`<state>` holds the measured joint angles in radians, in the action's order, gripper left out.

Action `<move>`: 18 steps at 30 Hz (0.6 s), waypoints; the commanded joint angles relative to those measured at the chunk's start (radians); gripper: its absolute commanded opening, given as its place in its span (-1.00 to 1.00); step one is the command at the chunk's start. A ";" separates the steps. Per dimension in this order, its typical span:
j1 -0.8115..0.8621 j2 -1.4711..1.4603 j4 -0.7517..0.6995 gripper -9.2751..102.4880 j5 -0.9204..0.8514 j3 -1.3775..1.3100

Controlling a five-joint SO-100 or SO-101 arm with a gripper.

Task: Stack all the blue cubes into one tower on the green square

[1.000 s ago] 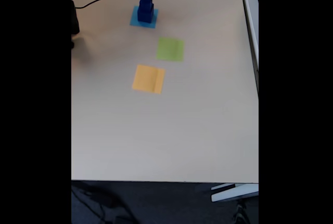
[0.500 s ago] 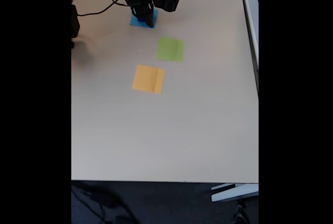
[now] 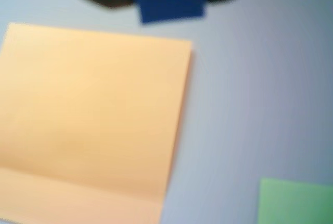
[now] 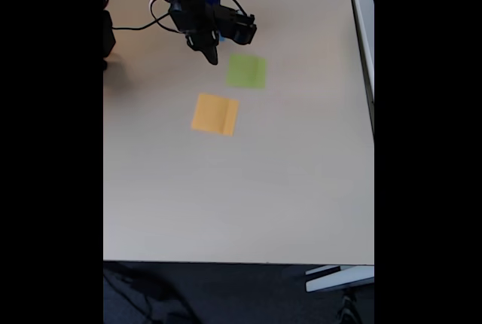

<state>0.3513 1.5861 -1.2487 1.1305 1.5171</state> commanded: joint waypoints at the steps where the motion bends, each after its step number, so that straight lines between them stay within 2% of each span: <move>1: 0.026 -0.023 0.031 -0.83 -0.006 -0.031; 18: 0.126 -0.219 0.117 -0.83 -0.025 -0.077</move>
<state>0.4602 1.3668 -1.1474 1.1121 1.5018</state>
